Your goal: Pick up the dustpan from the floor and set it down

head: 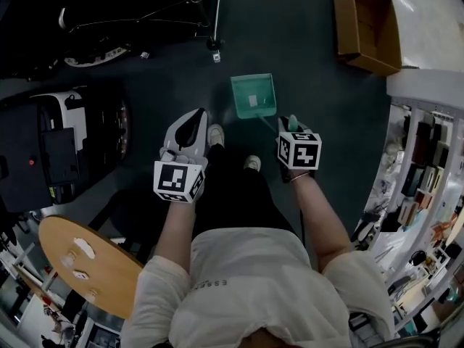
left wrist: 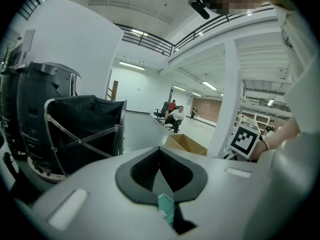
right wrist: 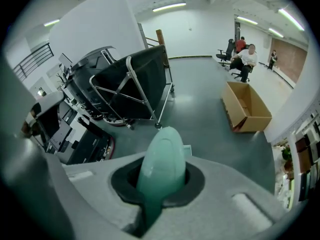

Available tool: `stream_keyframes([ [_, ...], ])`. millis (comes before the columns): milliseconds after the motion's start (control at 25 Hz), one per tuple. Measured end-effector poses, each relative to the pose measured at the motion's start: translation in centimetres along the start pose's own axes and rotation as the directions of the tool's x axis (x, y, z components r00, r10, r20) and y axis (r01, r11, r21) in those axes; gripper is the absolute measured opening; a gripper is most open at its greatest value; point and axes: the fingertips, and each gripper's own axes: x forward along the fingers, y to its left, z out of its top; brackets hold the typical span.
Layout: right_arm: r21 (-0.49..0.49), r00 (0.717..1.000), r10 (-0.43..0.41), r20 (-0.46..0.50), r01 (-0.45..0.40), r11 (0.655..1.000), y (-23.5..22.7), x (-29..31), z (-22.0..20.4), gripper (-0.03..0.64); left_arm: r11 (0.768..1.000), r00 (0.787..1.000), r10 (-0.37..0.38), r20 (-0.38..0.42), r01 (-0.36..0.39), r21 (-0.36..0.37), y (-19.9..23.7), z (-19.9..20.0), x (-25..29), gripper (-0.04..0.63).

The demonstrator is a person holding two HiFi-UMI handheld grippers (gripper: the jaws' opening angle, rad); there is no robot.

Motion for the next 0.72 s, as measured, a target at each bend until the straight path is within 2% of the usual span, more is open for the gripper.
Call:
stream_keyframes([
  [280, 0.007, 0.998, -0.005, -0.055, 0.005, 1.0, -0.1, 7.0, 0.9, -0.003, 0.999, 0.998, -0.009, -0.062, 0.007, -0.032, 3.1, -3.6, 3.9, 0.008],
  [440, 0.022, 0.998, -0.003, -0.066, 0.004, 1.0, -0.4, 9.1, 0.7, -0.005, 0.998, 0.994, -0.029, -0.106, 0.024, -0.053, 3.1, -5.6, 5.3, 0.008],
  [720, 0.065, 0.999, -0.019, -0.047, 0.022, 0.998, -1.0, 11.1, 0.0, -0.005, 0.996, 0.994, -0.047, -0.097, 0.04, -0.076, 2.7, -5.0, 7.1, 0.008],
])
